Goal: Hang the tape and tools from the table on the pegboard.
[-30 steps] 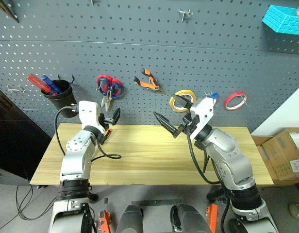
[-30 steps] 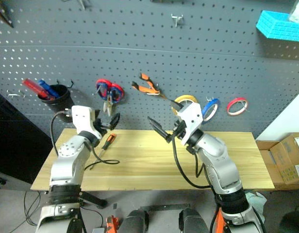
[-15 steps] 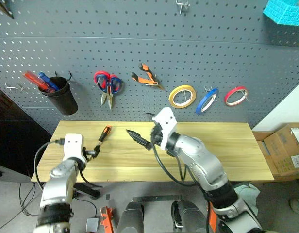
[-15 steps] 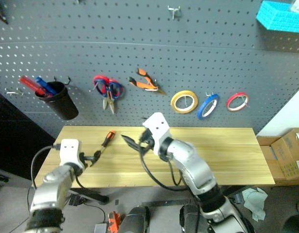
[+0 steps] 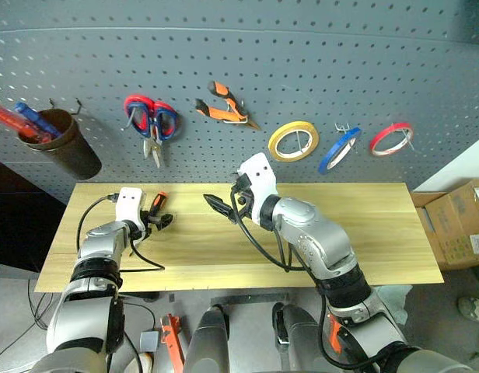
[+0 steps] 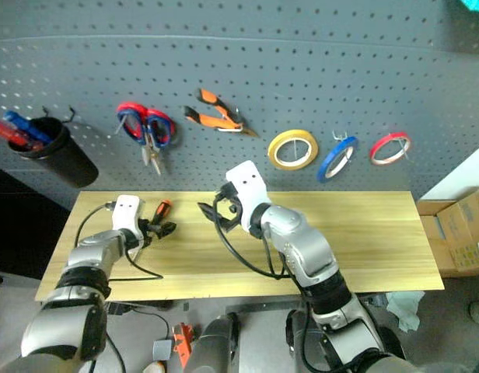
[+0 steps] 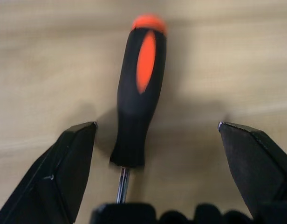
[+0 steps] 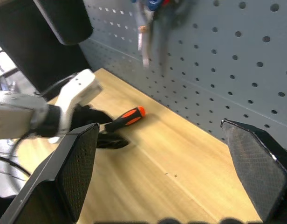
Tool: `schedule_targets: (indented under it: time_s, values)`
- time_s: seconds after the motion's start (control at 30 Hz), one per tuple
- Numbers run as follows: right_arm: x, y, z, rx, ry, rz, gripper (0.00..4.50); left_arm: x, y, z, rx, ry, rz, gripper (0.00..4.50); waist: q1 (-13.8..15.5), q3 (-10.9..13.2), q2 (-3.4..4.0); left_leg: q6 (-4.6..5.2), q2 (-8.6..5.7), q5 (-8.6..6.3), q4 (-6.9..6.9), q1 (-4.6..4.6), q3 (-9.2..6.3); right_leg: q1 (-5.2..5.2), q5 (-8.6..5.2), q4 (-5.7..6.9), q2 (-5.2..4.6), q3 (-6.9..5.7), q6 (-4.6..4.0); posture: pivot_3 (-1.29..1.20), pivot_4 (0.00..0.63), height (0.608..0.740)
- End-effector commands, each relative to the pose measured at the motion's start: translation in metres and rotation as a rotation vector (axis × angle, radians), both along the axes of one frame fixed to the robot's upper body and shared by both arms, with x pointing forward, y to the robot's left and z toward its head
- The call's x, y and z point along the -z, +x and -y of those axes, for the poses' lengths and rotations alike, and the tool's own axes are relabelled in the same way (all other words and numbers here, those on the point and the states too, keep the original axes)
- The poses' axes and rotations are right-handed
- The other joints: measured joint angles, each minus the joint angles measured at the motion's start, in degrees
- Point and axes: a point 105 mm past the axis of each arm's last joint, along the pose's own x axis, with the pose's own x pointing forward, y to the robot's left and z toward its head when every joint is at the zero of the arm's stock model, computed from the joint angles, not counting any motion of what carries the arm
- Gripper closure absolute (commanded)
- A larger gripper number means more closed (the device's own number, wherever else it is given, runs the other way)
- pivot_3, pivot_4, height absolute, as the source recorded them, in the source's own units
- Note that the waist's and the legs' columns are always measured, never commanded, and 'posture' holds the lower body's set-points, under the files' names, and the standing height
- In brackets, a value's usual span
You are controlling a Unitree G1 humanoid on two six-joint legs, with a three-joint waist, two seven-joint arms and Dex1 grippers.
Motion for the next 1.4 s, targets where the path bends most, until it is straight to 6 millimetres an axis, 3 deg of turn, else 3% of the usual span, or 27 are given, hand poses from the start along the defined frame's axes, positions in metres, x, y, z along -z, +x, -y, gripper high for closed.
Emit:
schedule_targets:
  time_s: [0.03,0.1,0.4,0.43,0.63,0.8,0.93,1.1,1.2,1.3,1.4]
  values:
    - [-0.013,-0.019,-0.008,-0.069,0.025,0.025,0.0,0.008,-0.004,-0.002,0.013,0.009,-0.036,0.18,-0.3,0.2,0.14,0.0,-0.01,0.0,0.01,0.01,-0.01,0.0,-0.01,0.02,0.02,0.0,0.0,0.1,0.374,0.74]
    - [-0.012,-0.022,-0.008,-0.076,0.015,0.021,0.0,0.005,-0.002,-0.001,0.022,0.015,-0.027,0.6,-0.8,0.5,0.13,0.0,-0.04,0.01,0.04,0.06,0.01,0.05,-0.07,0.06,0.03,0.02,0.12,0.1,0.372,0.74]
    - [-0.011,-0.017,-0.006,-0.068,0.007,0.03,0.0,0.0,0.002,0.003,0.045,0.011,-0.014,3.83,-0.8,0.9,0.15,-0.03,-0.08,0.05,0.23,0.06,0.03,0.09,-0.18,0.07,0.02,0.06,0.31,0.11,0.352,0.74]
    - [-0.011,-0.016,-0.006,-0.066,0.005,0.034,0.0,0.0,0.002,0.004,0.047,0.011,-0.012,3.98,-0.8,0.9,0.15,-0.04,-0.09,0.05,0.23,0.05,0.04,0.09,-0.18,0.06,0.02,0.06,0.31,0.11,0.349,0.74]
    - [-0.01,-0.017,-0.001,-0.083,0.005,0.061,0.0,-0.013,0.003,0.014,0.073,-0.021,0.071,3.98,-0.9,0.9,0.11,-0.04,-0.07,0.04,0.2,0.04,0.06,0.09,-0.18,0.04,0.01,0.08,0.31,0.12,0.309,0.74]
    - [-0.026,-0.03,0.015,-0.126,0.163,0.002,0.0,-0.036,-0.028,0.035,0.087,0.05,0.203,3.98,-1.0,0.7,-0.1,-0.08,0.12,0.05,0.04,0.0,-0.04,0.06,0.0,0.05,-0.47,0.08,0.01,0.16,0.235,0.74]
    - [-0.058,-0.056,0.034,-0.219,0.404,-0.008,0.0,-0.088,-0.076,0.059,-0.063,0.16,0.48,3.98,-0.2,0.2,-0.5,-0.23,0.11,0.04,-0.02,-0.17,-0.3,0.05,0.01,-0.09,-0.69,-0.04,0.01,0.2,0.175,0.74]
    - [-0.064,-0.061,0.035,-0.254,0.473,-0.039,0.0,-0.137,-0.107,0.069,-0.176,0.437,0.726,3.98,0.9,-2.0,-0.61,-0.53,-0.25,0.19,-0.01,-0.18,-0.3,0.12,-0.01,-0.25,-0.67,-0.15,0.05,0.24,0.126,0.74]
    - [-0.065,-0.056,0.031,-0.259,0.474,-0.032,0.0,-0.168,-0.108,0.073,-0.199,0.561,0.879,3.98,1.5,-3.3,-0.56,-0.55,-0.22,0.22,-0.01,0.35,-0.05,0.62,-0.13,-0.33,-0.49,-0.24,0.3,0.26,0.1,0.74]
    - [-0.069,-0.048,0.028,-0.251,0.48,-0.001,0.0,-0.205,-0.099,0.071,-0.229,0.633,1.026,3.98,2.4,-4.5,-0.52,-0.49,-0.03,0.25,-0.02,0.69,0.06,1.06,0.05,-0.8,-0.16,-0.3,-0.1,0.27,0.082,0.74]
    - [-0.075,-0.04,0.022,-0.248,0.497,0.024,0.0,-0.24,-0.077,0.062,-0.248,0.654,1.12,3.98,2.8,-5.6,-0.54,-0.33,0.03,0.37,0.01,0.67,0.17,1.17,0.45,-1.12,-0.04,-0.2,-0.01,0.27,0.07,0.74]
